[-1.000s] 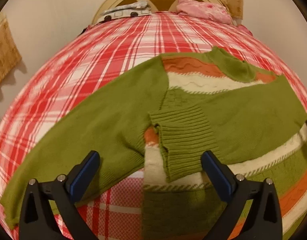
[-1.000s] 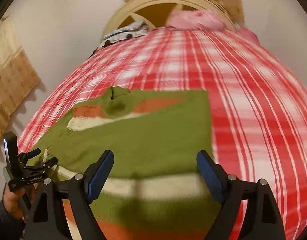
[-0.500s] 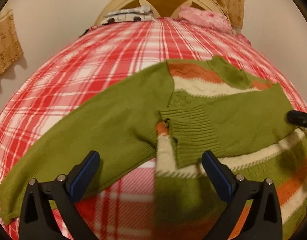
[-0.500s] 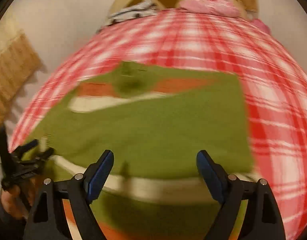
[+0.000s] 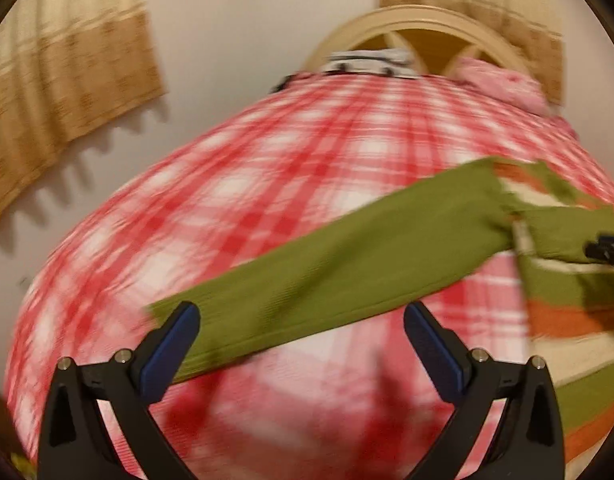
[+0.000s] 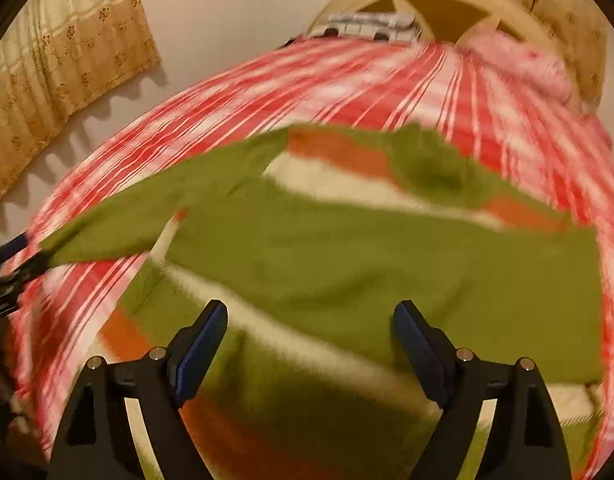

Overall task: Fold small clothes
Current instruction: 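Move the left gripper to the other sleeve cuff and grasp it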

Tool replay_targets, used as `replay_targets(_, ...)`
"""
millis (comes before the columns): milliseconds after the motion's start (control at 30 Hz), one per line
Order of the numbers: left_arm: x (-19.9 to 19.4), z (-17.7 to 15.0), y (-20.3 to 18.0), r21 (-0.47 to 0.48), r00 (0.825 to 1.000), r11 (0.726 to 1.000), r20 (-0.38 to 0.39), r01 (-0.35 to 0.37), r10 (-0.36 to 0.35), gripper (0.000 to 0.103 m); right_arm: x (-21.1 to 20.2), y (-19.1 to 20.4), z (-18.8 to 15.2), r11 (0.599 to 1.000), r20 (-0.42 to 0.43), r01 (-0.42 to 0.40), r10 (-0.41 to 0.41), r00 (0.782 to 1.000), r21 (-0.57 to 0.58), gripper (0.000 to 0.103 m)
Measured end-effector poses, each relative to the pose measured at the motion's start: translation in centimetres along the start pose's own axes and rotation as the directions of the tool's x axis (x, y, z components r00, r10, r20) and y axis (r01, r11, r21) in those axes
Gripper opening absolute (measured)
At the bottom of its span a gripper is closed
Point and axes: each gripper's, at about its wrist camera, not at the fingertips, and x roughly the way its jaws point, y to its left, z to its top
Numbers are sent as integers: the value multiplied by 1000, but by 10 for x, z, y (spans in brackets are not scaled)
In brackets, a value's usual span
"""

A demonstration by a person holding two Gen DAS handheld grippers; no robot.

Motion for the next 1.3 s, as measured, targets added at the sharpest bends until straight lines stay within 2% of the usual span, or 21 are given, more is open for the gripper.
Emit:
replay_targets(67, -1, -7, 27, -47, 999, 998, -9, -45, 44, 103, 15, 2, -4, 998, -54, -53, 55, 997, 33, 86)
replay_targets(100, -2, -11, 41, -77, 998, 995, -15, -67, 66, 103, 14, 10, -7, 1000, -19, -26, 26, 999, -5, 86)
replay_targets(233, 1, -24, 81, -192, 995, 977, -44, -95, 88, 103, 18, 33, -16, 993, -8, 24, -25, 1000, -116, 86)
replay_targets(433, 17, -32, 83, -318, 996, 948, -82, -11, -16, 102, 21, 33, -20, 989, -8, 44, -46, 999, -139, 89)
replay_targets(500, 13, -35, 80, -351, 995, 936, -78, 32, -63, 98, 25, 39, -18, 985, -5, 70, -72, 997, -161, 91)
replay_targets(600, 6, -38, 69, -391, 991, 916, -57, 86, -118, 98, 24, 39, -19, 985, -2, 70, -71, 997, -155, 91)
replay_targets(733, 8, -38, 50, -413, 974, 891, -40, 187, -223, 98, 24, 39, -20, 985, 1, 73, -74, 997, -156, 91)
replay_targets(767, 12, -37, 47, -415, 970, 888, -50, 197, -239, 96, 24, 40, -20, 984, 1, 77, -78, 997, -159, 92)
replay_targets(800, 15, -36, 45, -427, 965, 880, -53, 211, -257, 89, 24, 40, -20, 984, 2, 81, -82, 997, -160, 92)
replay_targets(867, 25, -34, 42, -467, 945, 844, -49, 265, -324, 81, 24, 41, -20, 984, 5, 84, -84, 996, -159, 92)
replay_targets(933, 32, -33, 41, -503, 935, 814, -34, 289, -353, 79, 24, 41, -21, 984, 7, 85, -85, 996, -158, 92)
replay_targets(1000, 37, -31, 45, -534, 934, 789, 1, 303, -358, 78, 24, 41, -21, 984, 9, 88, -87, 996, -158, 92)
replay_targets(1100, 45, -31, 63, -620, 931, 716, 70, 321, -357, 78, 24, 41, -22, 983, 14, 91, -90, 996, -159, 92)
replay_targets(1167, 51, -30, 72, -652, 932, 688, 86, 320, -351, 78, 23, 41, -23, 983, 16, 92, -91, 996, -159, 92)
replay_targets(1233, 54, -30, 77, -666, 931, 670, 107, 328, -350, 72, 24, 41, -23, 983, 18, 92, -91, 996, -159, 92)
replay_targets(1267, 56, -30, 79, -669, 931, 668, 106, 327, -350, 65, 24, 41, -23, 983, 18, 93, -91, 996, -158, 92)
replay_targets(1300, 58, -30, 81, -674, 930, 662, 105, 327, -353, 48, 24, 42, -23, 983, 19, 94, -92, 996, -159, 92)
